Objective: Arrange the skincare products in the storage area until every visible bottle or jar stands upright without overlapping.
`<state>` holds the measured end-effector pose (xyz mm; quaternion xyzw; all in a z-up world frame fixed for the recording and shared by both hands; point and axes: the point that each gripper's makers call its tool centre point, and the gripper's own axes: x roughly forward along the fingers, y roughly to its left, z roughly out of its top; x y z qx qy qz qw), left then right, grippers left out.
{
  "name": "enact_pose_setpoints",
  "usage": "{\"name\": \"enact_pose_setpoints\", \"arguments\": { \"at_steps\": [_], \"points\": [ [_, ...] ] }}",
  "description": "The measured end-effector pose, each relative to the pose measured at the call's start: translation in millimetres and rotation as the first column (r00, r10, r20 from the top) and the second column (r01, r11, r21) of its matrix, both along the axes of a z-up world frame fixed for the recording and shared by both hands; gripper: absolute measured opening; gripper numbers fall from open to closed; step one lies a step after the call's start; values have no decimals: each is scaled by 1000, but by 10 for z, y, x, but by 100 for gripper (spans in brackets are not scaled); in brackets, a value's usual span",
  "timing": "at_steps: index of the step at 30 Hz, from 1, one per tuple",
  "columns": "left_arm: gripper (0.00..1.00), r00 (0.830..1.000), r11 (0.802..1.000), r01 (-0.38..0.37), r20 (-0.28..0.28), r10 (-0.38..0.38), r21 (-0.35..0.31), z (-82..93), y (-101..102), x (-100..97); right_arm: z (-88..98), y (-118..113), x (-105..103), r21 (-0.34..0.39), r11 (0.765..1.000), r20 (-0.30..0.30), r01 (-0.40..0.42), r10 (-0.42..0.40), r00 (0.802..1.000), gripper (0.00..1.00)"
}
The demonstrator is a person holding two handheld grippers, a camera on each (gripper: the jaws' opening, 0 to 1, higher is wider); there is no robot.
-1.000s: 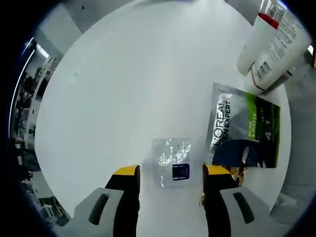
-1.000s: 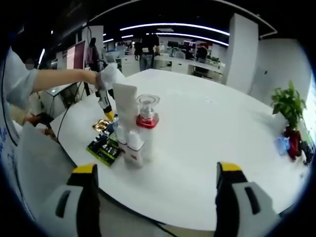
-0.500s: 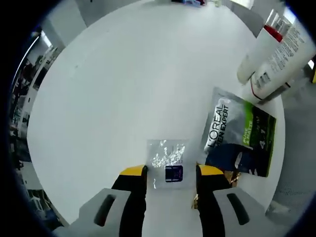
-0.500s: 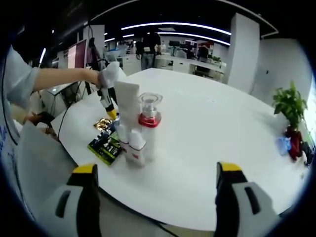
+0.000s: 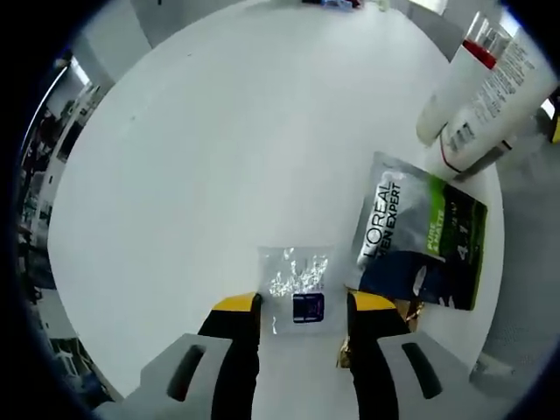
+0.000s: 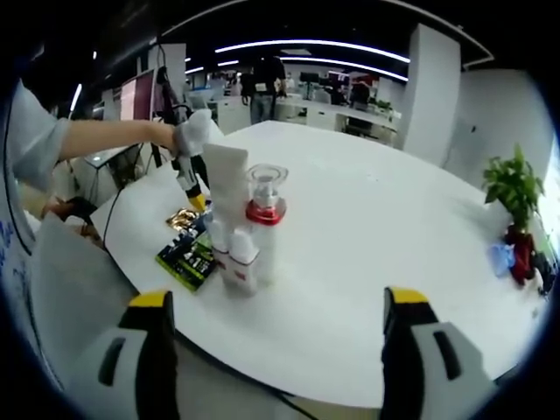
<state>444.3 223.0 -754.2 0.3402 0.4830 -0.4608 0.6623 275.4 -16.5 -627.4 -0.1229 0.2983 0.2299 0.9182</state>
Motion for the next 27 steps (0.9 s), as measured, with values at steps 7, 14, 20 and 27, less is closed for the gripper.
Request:
{"name": "enact_pose_setpoints", "arguments": {
  "at_steps": [7, 14, 20, 27],
  "points": [
    [37, 1000, 999, 28, -6, -27, 17, -5, 23, -57, 5, 34, 1, -1, 1000, 2, -13, 13, 1000, 100],
    [37, 998, 997, 68, 0, -68, 37, -1, 42, -100, 3, 46, -1, -2, 1000, 1, -19, 19, 1000, 100],
    [36, 998, 997, 58, 34, -60, 56, 34, 79, -13, 12, 55, 3, -1, 1000, 6, -23, 23, 1000, 100],
    [37, 992, 994, 106, 57, -108, 40, 99, 9, 12, 8, 52, -2, -2, 1000, 5, -20, 20, 1000, 100]
  ]
}}
